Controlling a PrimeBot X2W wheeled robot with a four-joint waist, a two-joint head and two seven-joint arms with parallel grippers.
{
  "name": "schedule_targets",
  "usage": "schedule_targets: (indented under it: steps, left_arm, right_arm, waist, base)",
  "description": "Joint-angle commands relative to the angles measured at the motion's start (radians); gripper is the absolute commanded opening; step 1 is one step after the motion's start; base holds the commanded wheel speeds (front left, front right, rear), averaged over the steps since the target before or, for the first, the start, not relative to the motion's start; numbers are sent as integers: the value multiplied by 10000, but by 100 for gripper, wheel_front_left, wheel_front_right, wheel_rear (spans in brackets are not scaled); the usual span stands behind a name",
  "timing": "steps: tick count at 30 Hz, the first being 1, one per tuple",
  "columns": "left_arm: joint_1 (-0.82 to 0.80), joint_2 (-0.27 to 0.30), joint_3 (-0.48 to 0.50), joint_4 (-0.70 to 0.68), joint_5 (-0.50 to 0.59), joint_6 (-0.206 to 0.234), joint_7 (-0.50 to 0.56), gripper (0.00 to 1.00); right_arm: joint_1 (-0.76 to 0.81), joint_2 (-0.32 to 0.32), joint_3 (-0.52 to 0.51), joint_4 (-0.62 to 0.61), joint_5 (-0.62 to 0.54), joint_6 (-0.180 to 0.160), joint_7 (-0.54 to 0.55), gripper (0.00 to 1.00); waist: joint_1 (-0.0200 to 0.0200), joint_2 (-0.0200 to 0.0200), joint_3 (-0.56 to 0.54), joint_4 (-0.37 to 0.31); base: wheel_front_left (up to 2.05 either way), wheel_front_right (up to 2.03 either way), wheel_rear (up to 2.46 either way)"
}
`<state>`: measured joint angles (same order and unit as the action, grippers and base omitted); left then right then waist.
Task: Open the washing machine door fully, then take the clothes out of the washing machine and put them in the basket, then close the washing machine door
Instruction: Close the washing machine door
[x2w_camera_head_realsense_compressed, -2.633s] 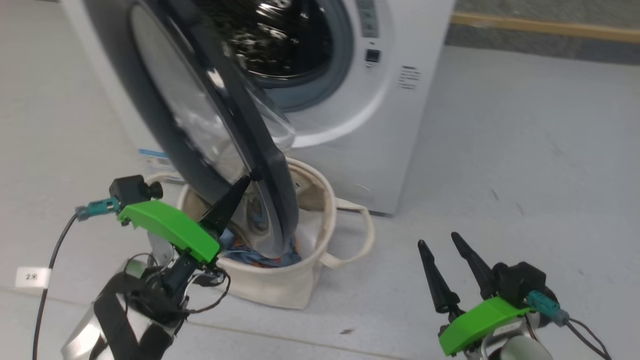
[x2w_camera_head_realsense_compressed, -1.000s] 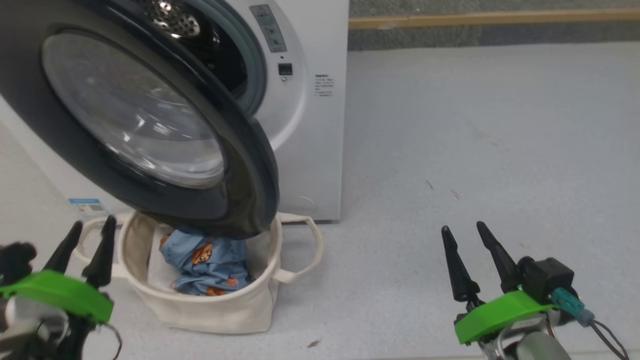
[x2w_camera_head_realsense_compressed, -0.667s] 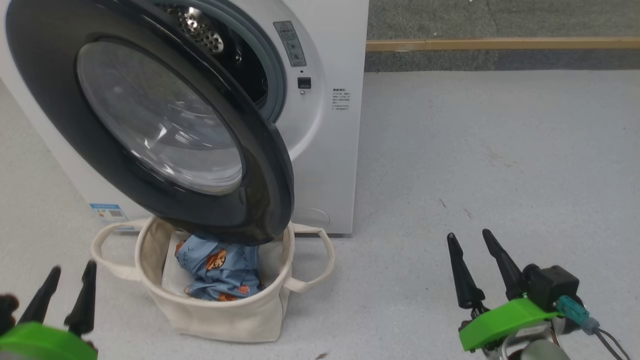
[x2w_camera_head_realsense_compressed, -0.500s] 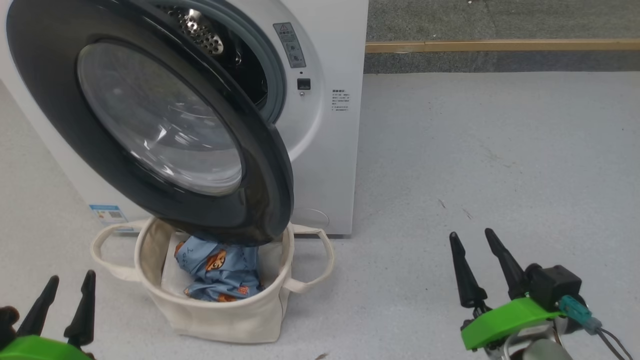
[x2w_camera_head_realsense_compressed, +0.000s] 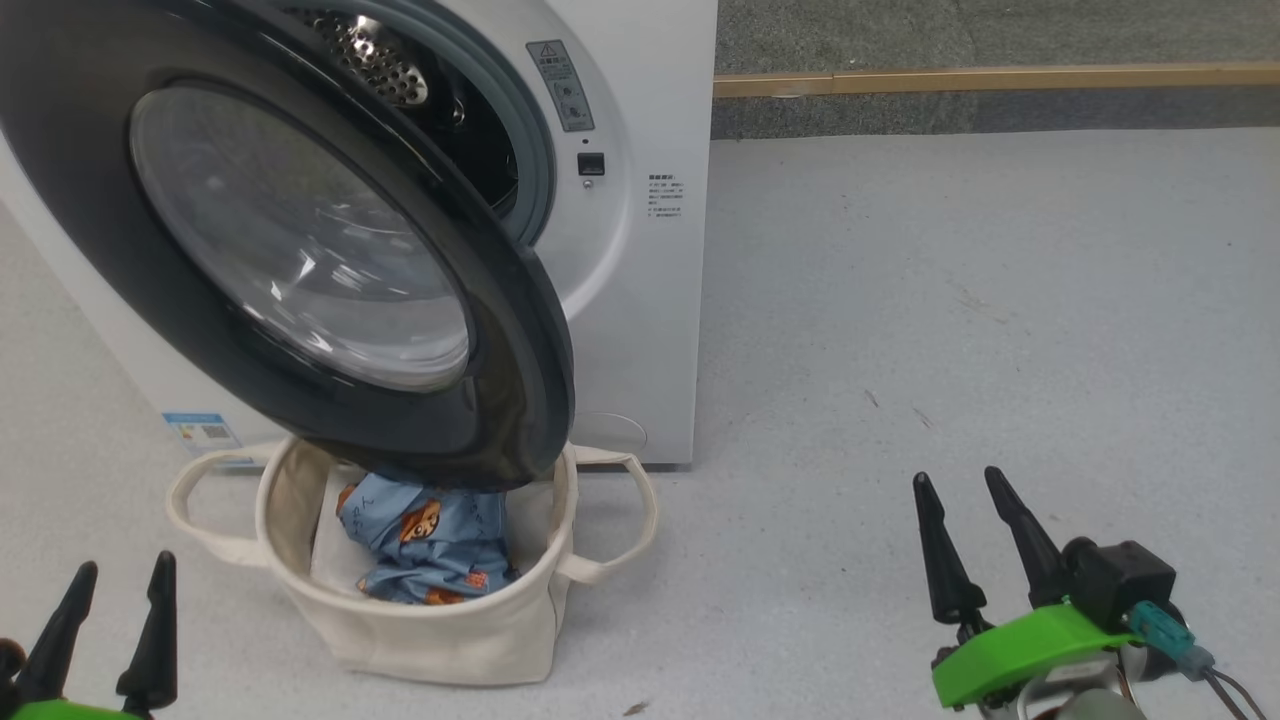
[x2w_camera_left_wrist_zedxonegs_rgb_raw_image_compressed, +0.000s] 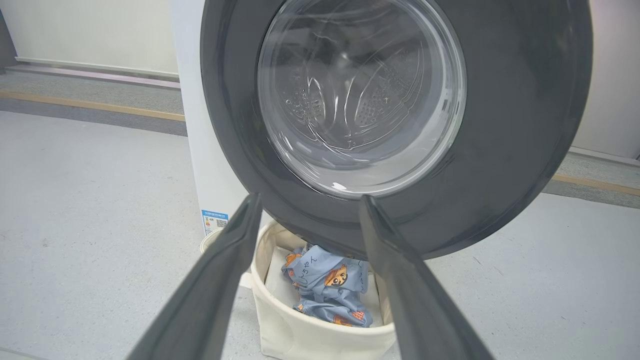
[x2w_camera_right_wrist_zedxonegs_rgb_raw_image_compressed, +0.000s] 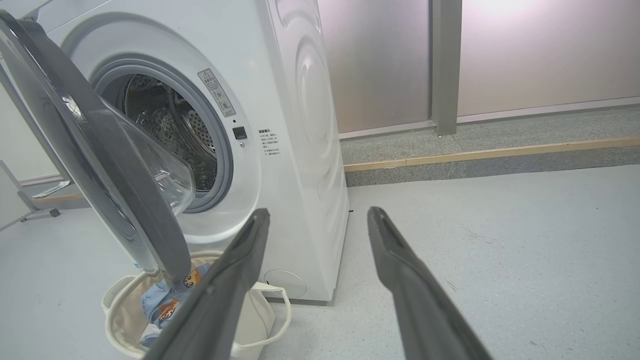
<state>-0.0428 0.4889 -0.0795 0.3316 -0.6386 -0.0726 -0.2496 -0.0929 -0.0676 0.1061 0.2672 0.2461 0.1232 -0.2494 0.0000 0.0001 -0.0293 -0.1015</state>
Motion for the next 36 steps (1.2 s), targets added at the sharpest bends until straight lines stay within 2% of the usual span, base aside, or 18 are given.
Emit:
schedule_targets:
  steps: [1, 13, 14, 23, 27, 36]
  left_arm:
    - [-368, 288, 542, -287, 124, -84, -121, 100]
    - [-292, 35, 895, -321, 470, -336, -122, 100]
    - [-297, -17, 954, -298, 468, -369, -122, 100]
    - [-353, -211, 1048, -284, 639, -468, -122, 100]
    - [-407, -362, 1047, -263, 782, -495, -122, 100]
    - [-1174, -862, 313, 88, 1306, -544, -122, 100]
  right_arm:
    - [-291, 67, 161, -353, -91, 75, -124, 100]
    - [-238, 104, -26, -135, -151, 75, -124, 100]
    - [-236, 113, -30, 52, -137, 75, -124, 0]
    - [-533, 146, -380, 237, 2, 75, -124, 0]
    - [-826, 156, -148, 38, 206, 75, -124, 0]
    - [-1805, -88, 896, -602, 733, 75, 435, 0]
  waist:
    - [0, -1, 3, 1]
    - [0, -1, 3, 33]
    - [0, -1, 13, 34]
    - [0, -1, 69, 138]
    - [0, -1, 126, 299]
    - [0, -1, 155, 1331]
  base:
    - [0, 0, 0]
    - [0, 0, 0]
    - [0, 0, 0]
    - [0, 0, 0]
    - [0, 0, 0]
    - [0, 0, 0]
